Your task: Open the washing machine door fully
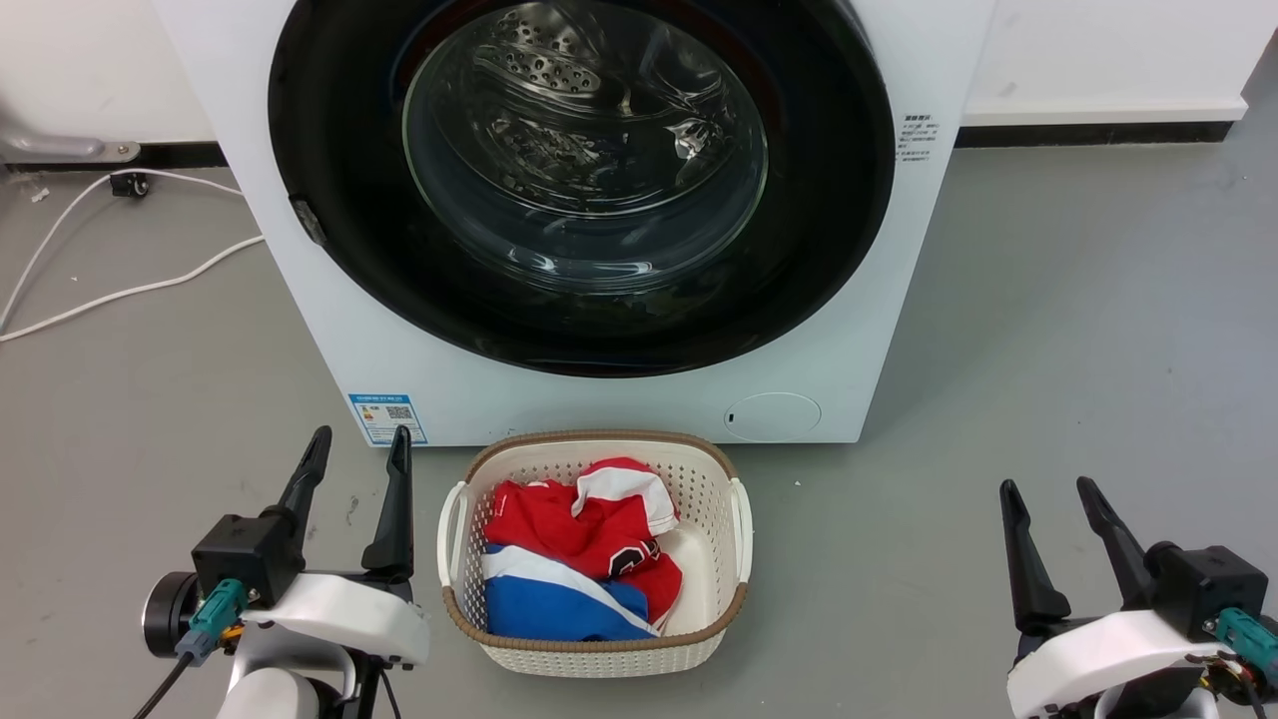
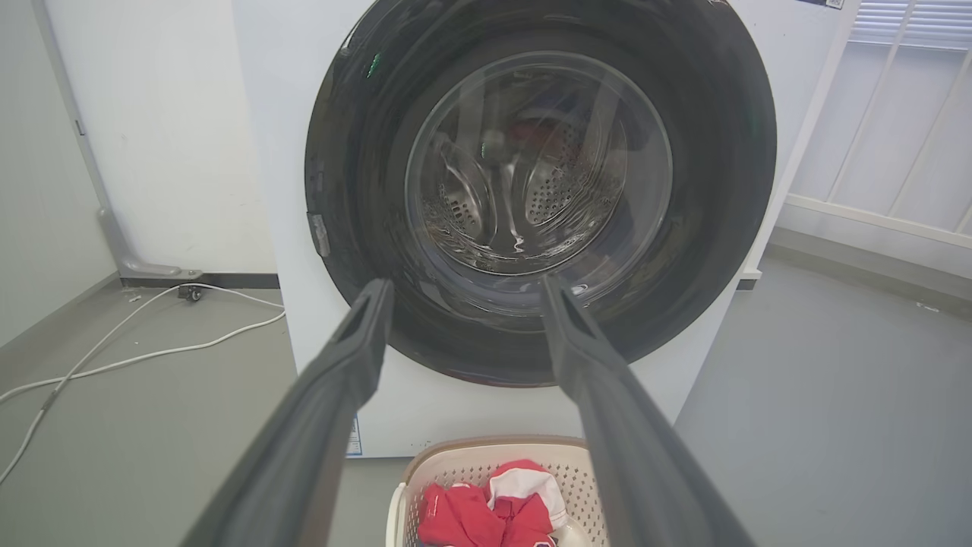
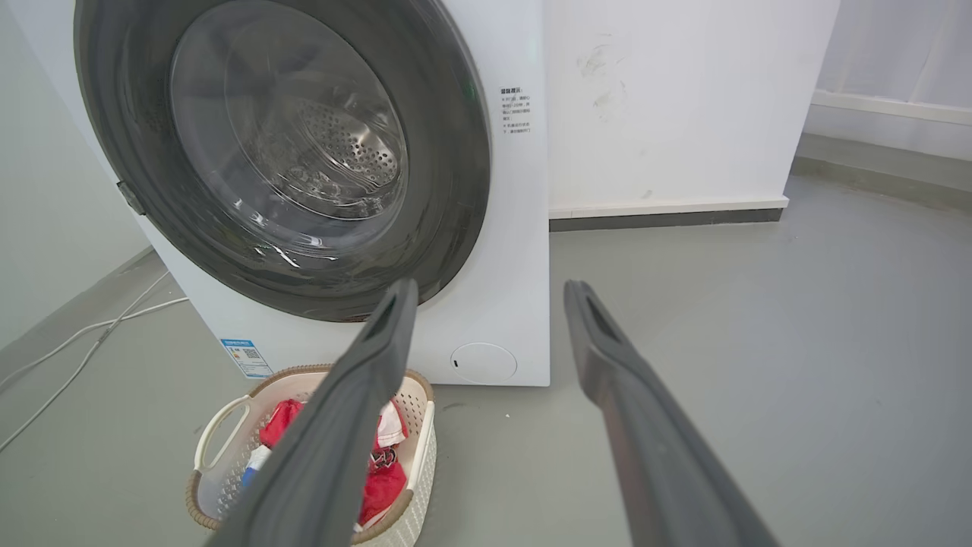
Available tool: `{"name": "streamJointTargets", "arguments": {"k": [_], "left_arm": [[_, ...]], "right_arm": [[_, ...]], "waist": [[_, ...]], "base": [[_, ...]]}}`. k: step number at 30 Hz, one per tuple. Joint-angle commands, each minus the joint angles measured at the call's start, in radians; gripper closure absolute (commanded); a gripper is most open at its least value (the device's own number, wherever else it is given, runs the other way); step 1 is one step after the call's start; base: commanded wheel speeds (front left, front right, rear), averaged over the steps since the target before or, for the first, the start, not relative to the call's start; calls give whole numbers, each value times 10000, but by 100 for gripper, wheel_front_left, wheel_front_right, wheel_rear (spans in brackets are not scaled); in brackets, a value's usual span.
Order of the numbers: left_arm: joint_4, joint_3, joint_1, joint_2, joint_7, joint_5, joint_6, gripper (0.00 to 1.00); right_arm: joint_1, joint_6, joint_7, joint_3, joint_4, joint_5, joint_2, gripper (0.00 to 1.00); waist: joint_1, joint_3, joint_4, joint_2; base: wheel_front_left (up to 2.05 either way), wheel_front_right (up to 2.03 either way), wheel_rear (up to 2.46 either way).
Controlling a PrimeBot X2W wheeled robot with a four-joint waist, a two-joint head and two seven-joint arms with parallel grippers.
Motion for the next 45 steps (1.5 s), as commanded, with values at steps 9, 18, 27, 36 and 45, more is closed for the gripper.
{"name": "streamJointTargets", "arguments": {"k": [9,18,27,36,45], "left_arm": [[255,44,-185,18,-253,499,-39,0],[493,73,-192,4,-342,543,-51,0],[695,105,-220,-11,-333,408,-61,0],[844,83,-275,53,-333,420,-65,0],[899,131,-251,33,-333,512,-67,0]], "right_arm": [[103,-1,-222,-34,-145,-634,20,0],[34,-1,-340,-143,-182,-695,23,0],[-44,-1,-397,-213,-177,-630,23,0],[-63,-1,-338,-235,-143,-694,23,0],[-63,-1,-331,-285,-98,-394,23,100]], "waist": [[-1,-12,-28,-1],[-1,-26,-43,-1],[-1,-53,-62,-1],[-1,-43,-74,-1],[-1,-41,-76,-1]], "base": [[0,0,0],[0,0,0],[0,0,0],[0,0,0],[0,0,0]]}}
